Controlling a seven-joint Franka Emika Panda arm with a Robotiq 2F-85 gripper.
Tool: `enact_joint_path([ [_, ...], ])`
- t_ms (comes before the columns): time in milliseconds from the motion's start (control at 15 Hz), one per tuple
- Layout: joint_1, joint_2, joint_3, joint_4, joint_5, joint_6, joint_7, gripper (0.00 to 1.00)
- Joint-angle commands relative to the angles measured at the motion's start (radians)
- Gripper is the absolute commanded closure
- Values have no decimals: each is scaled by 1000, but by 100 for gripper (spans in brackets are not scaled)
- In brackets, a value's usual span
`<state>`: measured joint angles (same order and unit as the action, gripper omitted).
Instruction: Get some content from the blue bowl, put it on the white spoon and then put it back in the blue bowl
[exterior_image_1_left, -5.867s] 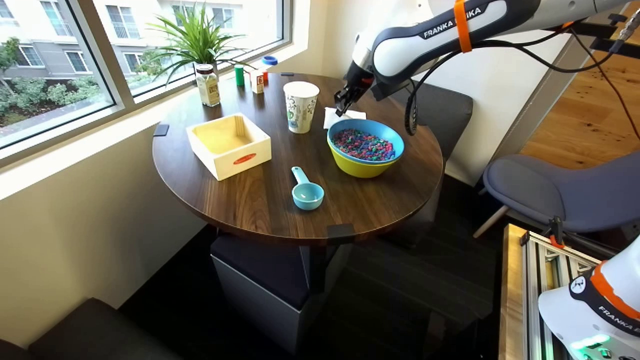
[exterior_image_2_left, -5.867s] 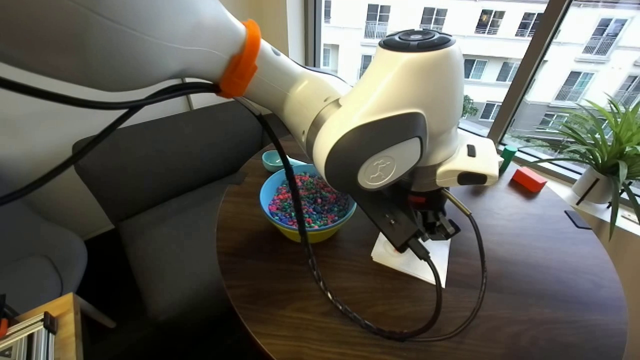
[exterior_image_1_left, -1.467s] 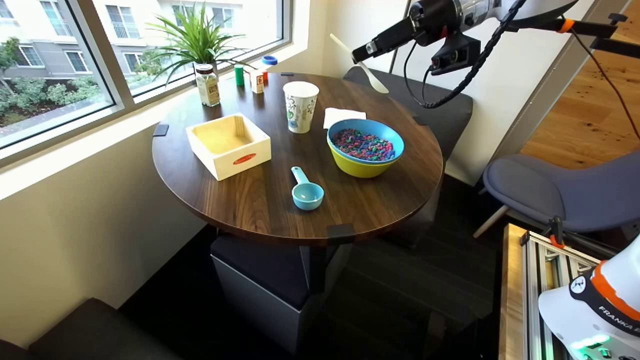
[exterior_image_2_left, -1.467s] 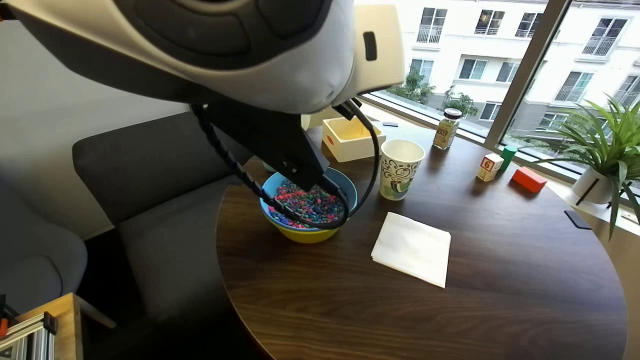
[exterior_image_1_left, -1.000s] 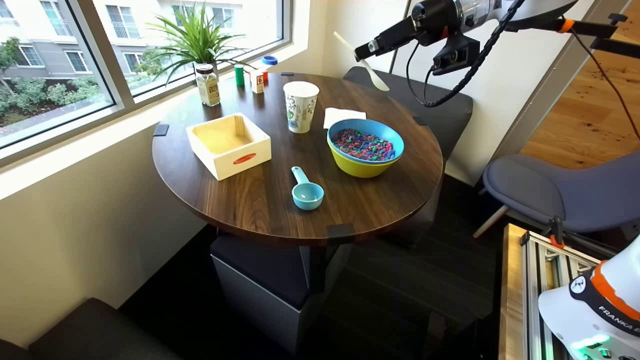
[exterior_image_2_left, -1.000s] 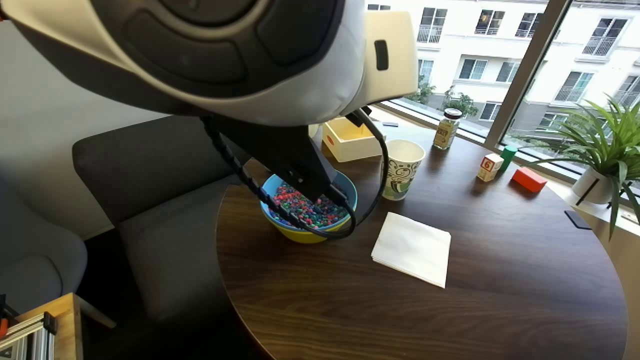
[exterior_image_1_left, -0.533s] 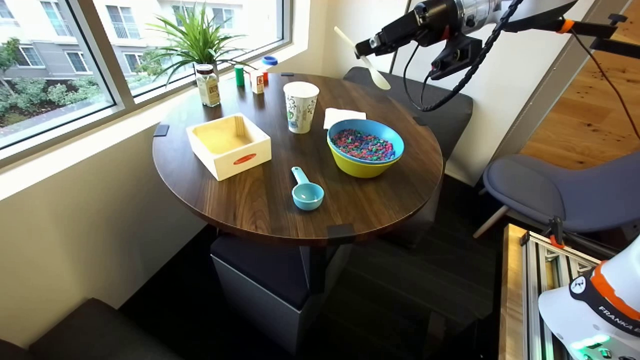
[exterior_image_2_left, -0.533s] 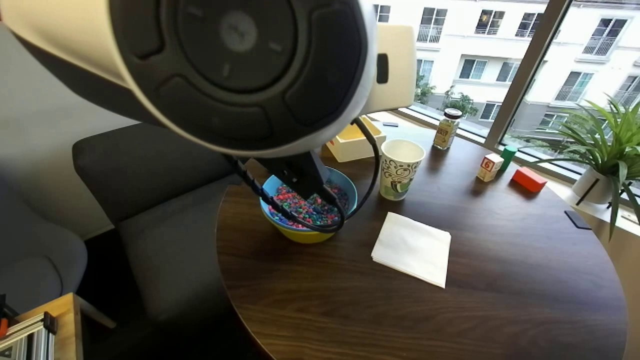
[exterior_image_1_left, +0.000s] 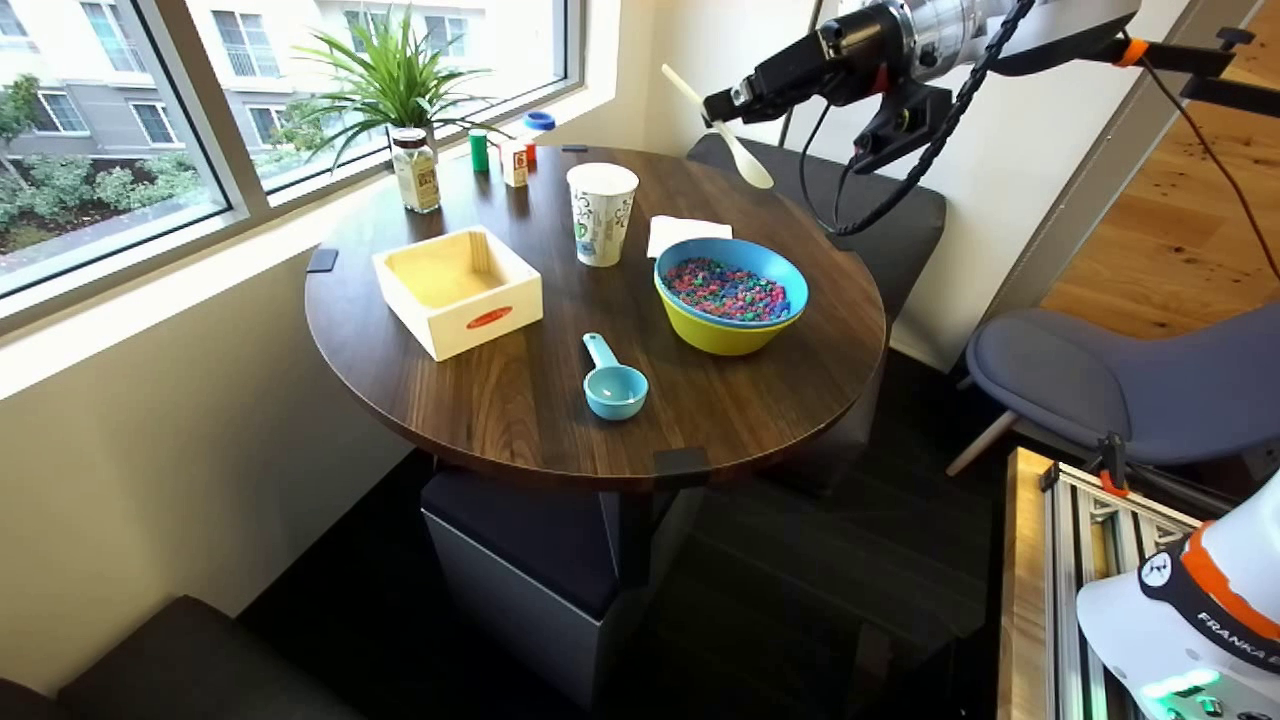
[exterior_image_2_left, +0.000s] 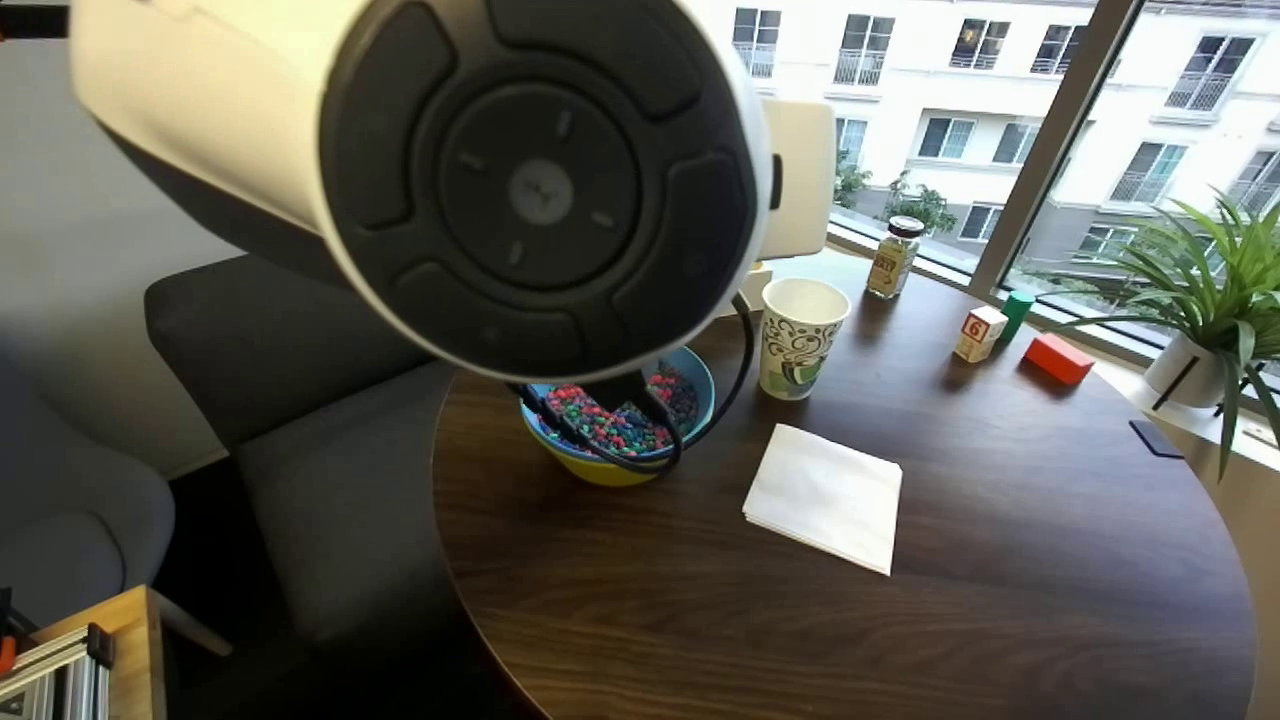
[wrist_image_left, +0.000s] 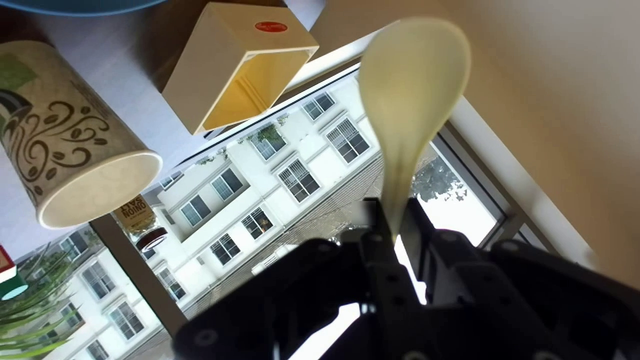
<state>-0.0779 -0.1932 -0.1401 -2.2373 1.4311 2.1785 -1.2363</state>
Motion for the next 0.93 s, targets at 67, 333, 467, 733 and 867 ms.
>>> enact_joint_path([
  [67,-9,20,38,17,-30,86,59,97],
  [333,-5,22,73,41,-160,217,176,97],
  [467,-8,32,87,50,-306,262,306,97],
  [733,-24,60,88,73,-635,241,594,97],
  [867,-12,77,70,90,-762,237,693,97],
])
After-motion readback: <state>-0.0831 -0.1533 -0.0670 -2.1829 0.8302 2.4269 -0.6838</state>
